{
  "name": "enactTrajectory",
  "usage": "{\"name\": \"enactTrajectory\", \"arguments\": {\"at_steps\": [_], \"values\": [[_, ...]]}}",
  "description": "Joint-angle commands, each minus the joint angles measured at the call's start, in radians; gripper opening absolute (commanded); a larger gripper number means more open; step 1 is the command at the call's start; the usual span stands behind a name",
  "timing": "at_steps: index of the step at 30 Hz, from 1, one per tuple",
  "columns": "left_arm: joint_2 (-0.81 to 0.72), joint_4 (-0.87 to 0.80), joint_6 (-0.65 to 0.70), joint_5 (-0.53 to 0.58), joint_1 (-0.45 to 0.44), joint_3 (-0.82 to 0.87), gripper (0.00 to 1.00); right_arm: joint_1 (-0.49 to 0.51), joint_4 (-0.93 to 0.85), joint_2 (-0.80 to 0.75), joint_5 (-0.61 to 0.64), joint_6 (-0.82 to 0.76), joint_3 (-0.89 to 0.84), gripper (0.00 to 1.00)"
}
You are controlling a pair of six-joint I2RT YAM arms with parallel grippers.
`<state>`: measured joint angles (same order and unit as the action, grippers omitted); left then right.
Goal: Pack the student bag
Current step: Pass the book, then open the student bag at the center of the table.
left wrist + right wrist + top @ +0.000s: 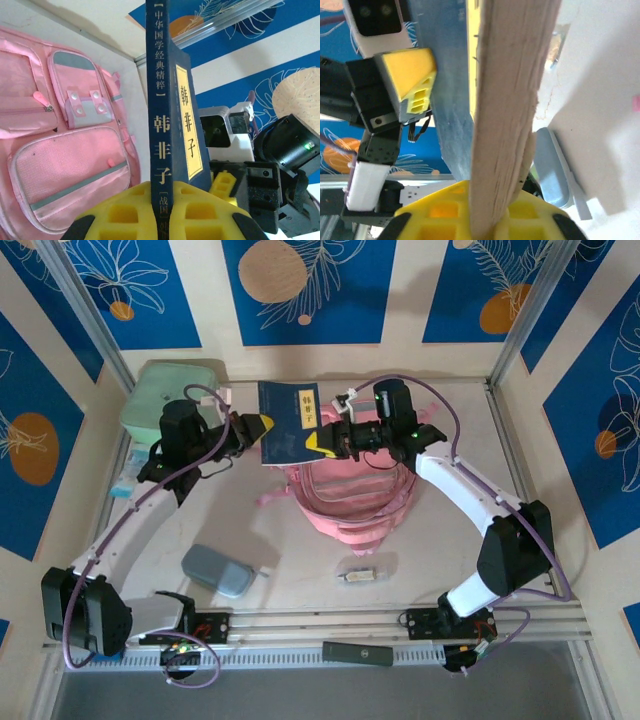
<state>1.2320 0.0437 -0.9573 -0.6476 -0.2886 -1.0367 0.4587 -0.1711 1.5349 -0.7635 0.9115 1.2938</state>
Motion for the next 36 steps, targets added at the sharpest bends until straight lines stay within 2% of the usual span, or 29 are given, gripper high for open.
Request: {"name": "enactTrajectory", "arguments": {"at_steps": [1,4,7,11,16,22,26,30,36], "values": [[-0.018,-0.025,0.080,-0.011,-0.029,-0.049,0.05,-0.016,-0.076,-0.038,0.003,-0.065,0.017,0.00],[-0.016,-0.071,0.133,-0.012,-0.034,-0.075,0.28,-0.034,-0.226,-0.067,0.062,-0.152,0.049,0.00],[-0.018,-0.204,0.244,0.040,-0.035,-0.094,0.35,-0.086,-0.338,-0.115,0.127,-0.182,0.040,0.00],[0.000,-0.397,0.407,0.170,-0.092,-0.122,0.40,-0.186,-0.425,-0.192,0.148,-0.209,-0.010,0.00],[0.075,-0.448,0.555,0.254,-0.243,-0.122,0.45,-0.327,-0.517,-0.295,0.211,-0.214,-0.092,0.00],[0.235,-0.438,0.732,0.318,-0.420,-0.156,0.51,-0.514,-0.539,-0.405,0.208,-0.193,-0.209,0.00],[0.381,-0.390,0.798,0.353,-0.498,-0.206,0.52,-0.604,-0.546,-0.446,0.224,-0.184,-0.255,0.00],[0.515,-0.371,0.911,0.410,-0.554,-0.277,0.58,-0.670,-0.541,-0.467,0.215,-0.172,-0.287,0.00],[0.684,-0.407,1.063,0.544,-0.604,-0.412,0.61,-0.710,-0.536,-0.480,0.205,-0.178,-0.319,0.00]]}}
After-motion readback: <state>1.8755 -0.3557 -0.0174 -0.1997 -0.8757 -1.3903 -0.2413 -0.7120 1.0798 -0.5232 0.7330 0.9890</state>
